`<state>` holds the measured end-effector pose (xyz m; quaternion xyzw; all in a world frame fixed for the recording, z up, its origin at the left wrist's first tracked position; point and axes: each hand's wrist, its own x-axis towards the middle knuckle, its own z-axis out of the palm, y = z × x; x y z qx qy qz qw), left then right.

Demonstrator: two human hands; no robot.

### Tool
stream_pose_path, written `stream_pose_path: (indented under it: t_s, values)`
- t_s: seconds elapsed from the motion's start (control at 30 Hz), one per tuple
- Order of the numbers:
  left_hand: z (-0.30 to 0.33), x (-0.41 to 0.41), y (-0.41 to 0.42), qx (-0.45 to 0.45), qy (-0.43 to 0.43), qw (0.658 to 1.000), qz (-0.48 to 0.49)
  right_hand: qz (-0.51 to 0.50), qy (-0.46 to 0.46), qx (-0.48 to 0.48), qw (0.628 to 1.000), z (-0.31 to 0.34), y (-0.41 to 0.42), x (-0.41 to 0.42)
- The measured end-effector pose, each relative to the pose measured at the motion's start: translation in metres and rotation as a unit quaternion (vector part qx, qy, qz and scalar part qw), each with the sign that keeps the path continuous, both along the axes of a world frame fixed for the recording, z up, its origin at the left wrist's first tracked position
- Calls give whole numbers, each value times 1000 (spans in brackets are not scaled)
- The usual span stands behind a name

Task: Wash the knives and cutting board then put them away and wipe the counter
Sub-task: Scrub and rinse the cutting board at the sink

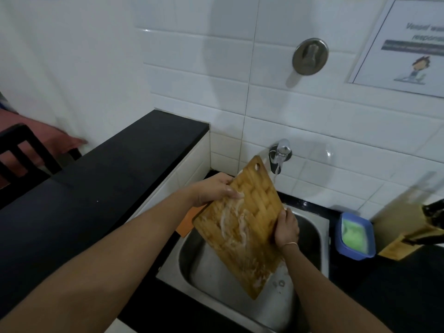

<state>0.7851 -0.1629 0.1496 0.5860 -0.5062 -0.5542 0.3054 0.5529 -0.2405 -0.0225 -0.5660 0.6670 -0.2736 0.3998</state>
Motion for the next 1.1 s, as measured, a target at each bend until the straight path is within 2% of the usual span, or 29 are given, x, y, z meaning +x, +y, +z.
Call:
stream_pose_path:
  t_s: [0.07, 0.13, 0.2, 0.27, 0.47, 0.6, 0.93, 1.03, 1.1]
  values:
    - [-3, 1, -3, 12, 2, 1000, -5, -10, -4, -54, 998, 17, -10, 0]
    - [-7, -1, -6, 18, -19, 1000, -13, -17, -64, -134, 989, 49, -22, 7]
    - [-12, -3, -9, 19, -42, 999, -29, 14, -131, -180, 975, 87, -35, 17]
    - [-17, -6, -11, 21, -48, 998, -45, 59, -146, -208, 965, 118, -50, 24]
    - [-22, -6, -15, 29, -35, 998, -52, 152, -75, -116, 979, 142, -94, 31]
    - [-20, -6, -19, 30, -25, 998, -44, 170, -73, -63, 981, 146, -103, 33]
    - [-22, -10, -31, 29, -27, 998, -38, 175, -14, -64, 982, 149, -114, 39]
    - [-21, -11, -31, 30, -22, 999, -37, 154, -57, -58, 985, 143, -116, 40]
    - [-24, -10, -29, 32, -18, 999, -28, 100, -109, -84, 985, 134, -105, 39]
